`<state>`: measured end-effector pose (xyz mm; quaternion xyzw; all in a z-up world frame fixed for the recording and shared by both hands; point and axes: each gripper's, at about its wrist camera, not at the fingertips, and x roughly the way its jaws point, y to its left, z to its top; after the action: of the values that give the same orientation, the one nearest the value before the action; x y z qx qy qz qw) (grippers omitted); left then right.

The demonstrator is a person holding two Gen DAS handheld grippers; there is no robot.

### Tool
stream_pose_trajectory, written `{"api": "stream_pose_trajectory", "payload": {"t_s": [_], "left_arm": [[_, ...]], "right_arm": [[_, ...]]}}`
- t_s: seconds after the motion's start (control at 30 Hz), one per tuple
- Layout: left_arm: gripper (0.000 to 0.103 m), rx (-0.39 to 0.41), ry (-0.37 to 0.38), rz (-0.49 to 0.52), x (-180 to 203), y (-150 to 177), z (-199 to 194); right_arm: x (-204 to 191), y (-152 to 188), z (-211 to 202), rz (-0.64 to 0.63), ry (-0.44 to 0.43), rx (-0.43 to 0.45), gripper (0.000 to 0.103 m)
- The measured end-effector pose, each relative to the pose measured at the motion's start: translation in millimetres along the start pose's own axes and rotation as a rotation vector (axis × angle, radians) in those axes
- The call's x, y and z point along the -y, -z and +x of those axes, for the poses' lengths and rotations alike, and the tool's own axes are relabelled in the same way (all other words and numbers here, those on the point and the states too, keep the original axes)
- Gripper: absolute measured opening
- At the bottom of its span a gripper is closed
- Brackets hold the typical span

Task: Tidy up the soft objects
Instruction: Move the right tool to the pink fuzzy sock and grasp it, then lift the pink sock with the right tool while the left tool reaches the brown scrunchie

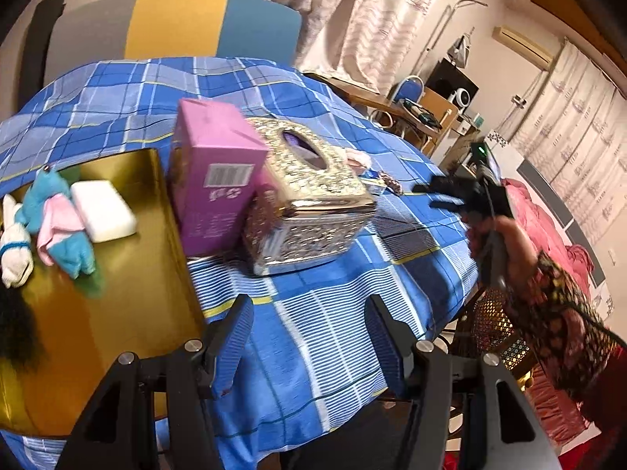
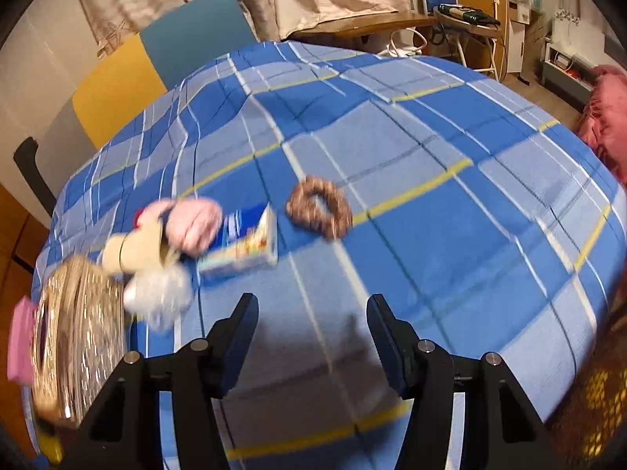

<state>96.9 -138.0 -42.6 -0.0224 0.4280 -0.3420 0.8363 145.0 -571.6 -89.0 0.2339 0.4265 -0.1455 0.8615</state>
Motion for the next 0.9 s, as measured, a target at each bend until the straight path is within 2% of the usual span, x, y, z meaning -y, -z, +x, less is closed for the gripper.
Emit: {"api": "stream_pose_trajectory", "payload": {"t_s": [0.03, 0.13, 0.2, 0.3, 0.4, 0.6, 0.67, 0.77, 0.87, 0.9], "left_arm": [[0.06, -0.006, -0.001, 0.009, 3, -2, 2], [0.06, -0.012, -0.008, 0.029, 11, -6, 6], [0.06, -0.014, -0.02, 0.04, 14, -9, 8], [0.06, -0.018, -0.021, 0.033, 15, -14, 12], [0.06, -0.023, -0.026, 0.03, 18, -18, 14], [0.06, -0.03, -0.066, 0.056, 22, -20, 15], [0.06, -0.031, -0.065, 0.054, 22, -21, 16], [0.06, -0.034, -0.061, 0.047, 23, -22, 18], [0.06, -0.036, -0.057, 0.048, 26, -24, 21], [0.06, -0.036, -0.054, 0.049, 28, -26, 22]], "right_arm": [[-3, -10, 8, -0.03, -0.021, -0.014, 0.062], [-14, -27, 22, -0.095, -0.006, -0.037, 0.063], [-22, -39, 29, -0.092, -0.034, -0.048, 0.063], [-48, -55, 33, -0.149, -0.089, -0.022, 0.065], [-74, -68, 50, -0.199, -0.077, -0.039, 0.065], [-100, -80, 98, -0.213, -0.089, -0.171, 0.064], [-103, -77, 107, -0.21, -0.131, -0.207, 0.063], [-101, -72, 108, -0.193, -0.178, -0.222, 0.056], [-100, -68, 102, -0.214, -0.189, -0.215, 0.035], [-99, -68, 98, -0.209, -0.194, -0.206, 0.033]]}}
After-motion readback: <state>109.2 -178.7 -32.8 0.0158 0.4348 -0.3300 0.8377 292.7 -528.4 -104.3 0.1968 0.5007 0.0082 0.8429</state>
